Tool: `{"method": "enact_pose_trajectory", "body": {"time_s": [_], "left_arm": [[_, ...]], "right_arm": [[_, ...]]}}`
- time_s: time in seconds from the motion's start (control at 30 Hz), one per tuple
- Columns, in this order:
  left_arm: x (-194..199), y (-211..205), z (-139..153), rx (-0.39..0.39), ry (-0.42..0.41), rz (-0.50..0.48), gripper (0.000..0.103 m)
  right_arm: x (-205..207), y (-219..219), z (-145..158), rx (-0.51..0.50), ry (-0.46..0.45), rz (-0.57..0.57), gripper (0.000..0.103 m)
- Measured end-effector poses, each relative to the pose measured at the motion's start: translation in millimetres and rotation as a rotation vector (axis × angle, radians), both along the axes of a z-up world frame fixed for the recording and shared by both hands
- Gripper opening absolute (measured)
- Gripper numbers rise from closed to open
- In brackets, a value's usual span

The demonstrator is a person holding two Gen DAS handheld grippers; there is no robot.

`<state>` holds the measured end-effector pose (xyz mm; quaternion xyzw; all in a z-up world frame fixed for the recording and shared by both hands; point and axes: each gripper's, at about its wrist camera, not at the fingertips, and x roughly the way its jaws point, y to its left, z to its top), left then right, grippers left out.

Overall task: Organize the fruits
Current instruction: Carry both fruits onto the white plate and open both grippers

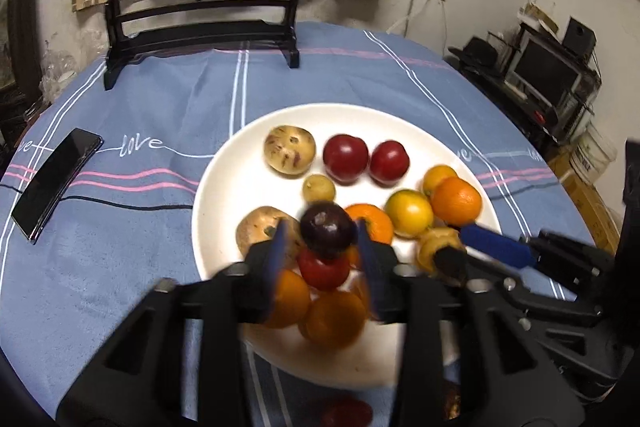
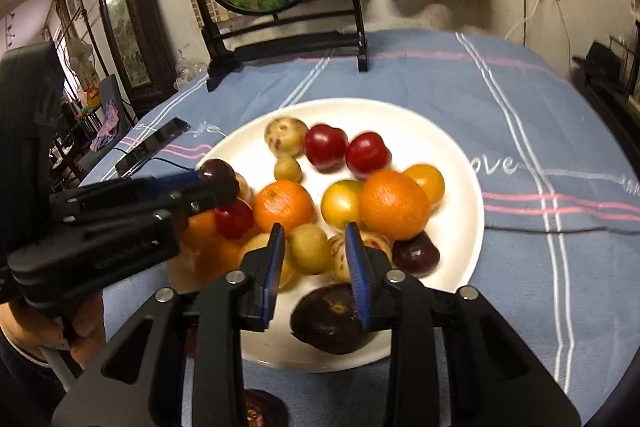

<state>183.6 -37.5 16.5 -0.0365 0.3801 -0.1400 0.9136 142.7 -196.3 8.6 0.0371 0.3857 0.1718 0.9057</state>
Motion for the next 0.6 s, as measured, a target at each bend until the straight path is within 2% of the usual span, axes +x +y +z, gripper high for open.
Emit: {"method": "enact_pose_trajectory", "body": {"time_s": [0.03, 0.17, 0.23, 0.4, 0.6], "left_arm": [[-1.5, 1.1, 0.6, -0.002, -0.018, 0.01, 0.073], [-6.3, 2.5, 3.8, 0.002, -0.059, 0.01, 0.074], [-6.1, 3.4, 1.8, 0.006, -0.049, 0.014, 0.077], [-9.3, 6.3, 0.9, 0.021, -0.045, 0.042, 0.091], [-12.2, 1.5, -2.3, 0.054, -0.034, 0.029, 0.092]], "right_arm": [[0.9, -1.8, -1.5, 0.008, 0.009, 0.0, 0.033], [-5.4, -6.2, 1.4, 0.008, -0.027, -0.036, 0.059], [-8.2, -8.4, 3.6, 0.008, -0.041, -0.046, 0.059], [-10.8, -12.9, 3.5, 0.02, -0.035, -0.061, 0.059], [-11.3, -14.8, 2.3, 0.005, -0.033, -0.069, 0.06]]}}
